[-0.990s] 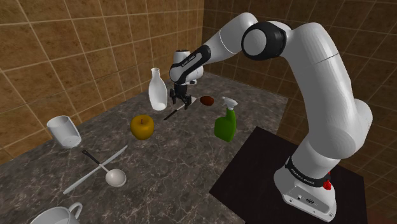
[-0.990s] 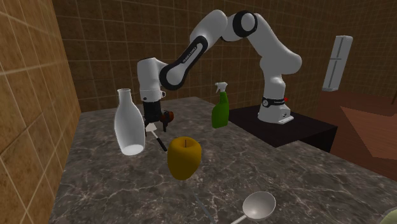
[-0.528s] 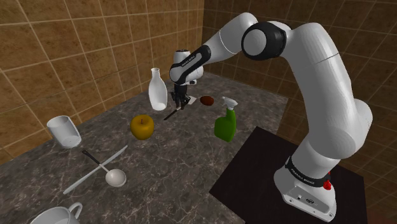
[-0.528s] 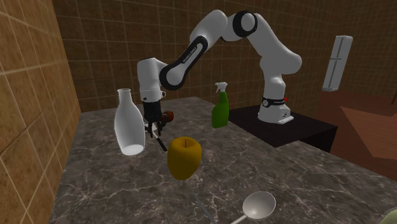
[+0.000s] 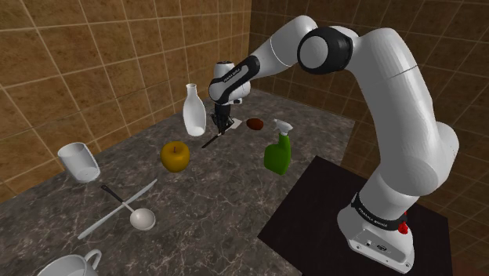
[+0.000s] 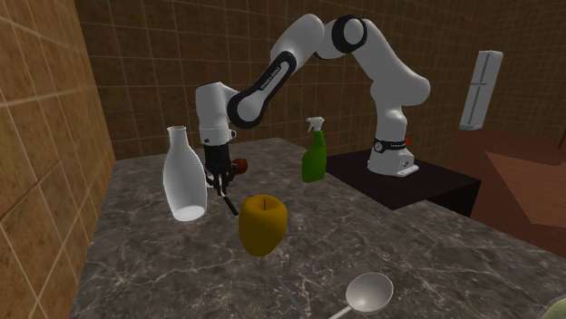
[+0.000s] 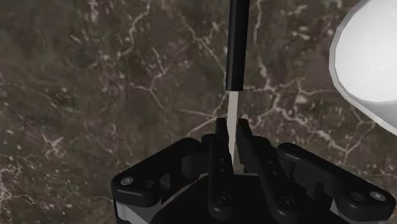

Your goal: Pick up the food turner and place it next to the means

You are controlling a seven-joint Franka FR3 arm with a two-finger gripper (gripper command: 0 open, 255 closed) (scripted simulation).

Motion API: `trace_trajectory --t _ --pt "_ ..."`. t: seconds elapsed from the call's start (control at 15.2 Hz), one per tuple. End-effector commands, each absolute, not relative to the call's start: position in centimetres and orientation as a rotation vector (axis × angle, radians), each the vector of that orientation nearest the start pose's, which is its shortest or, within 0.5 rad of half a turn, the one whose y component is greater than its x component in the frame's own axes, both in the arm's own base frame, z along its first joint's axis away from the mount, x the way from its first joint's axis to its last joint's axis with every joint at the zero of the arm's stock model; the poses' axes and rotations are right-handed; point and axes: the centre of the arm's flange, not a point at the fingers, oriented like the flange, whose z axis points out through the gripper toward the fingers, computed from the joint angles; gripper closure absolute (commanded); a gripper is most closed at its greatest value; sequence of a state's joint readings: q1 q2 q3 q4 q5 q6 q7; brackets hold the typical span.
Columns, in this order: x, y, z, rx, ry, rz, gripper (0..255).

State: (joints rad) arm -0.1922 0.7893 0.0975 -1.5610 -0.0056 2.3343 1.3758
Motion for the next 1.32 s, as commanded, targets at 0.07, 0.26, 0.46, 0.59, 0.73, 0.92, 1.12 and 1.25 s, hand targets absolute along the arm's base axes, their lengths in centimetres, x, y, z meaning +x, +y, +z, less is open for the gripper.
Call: trace_trajectory --t 0.07,0.26,0.46,0.59,0.73,0.92,1.12,1.25 --pt "69.6 -7.6 19.0 -2.271 2.104 0.076 255" --pt "69.6 -7.6 20.6 -2.271 2.104 0.076 255" --pt "69.6 -7.6 22.2 -2.271 2.104 0.076 255" --pt "69.6 -7.6 23.2 -2.271 2.104 0.076 255" --pt "69.6 -7.6 24.3 -2.271 2.104 0.076 255" --pt "69.6 -7.6 25.9 -2.271 2.104 0.076 255" --pt "69.6 -7.6 27.0 -2.271 2.104 0.076 255" --pt "68.2 -5.3 27.0 -2.271 2.104 0.076 255"
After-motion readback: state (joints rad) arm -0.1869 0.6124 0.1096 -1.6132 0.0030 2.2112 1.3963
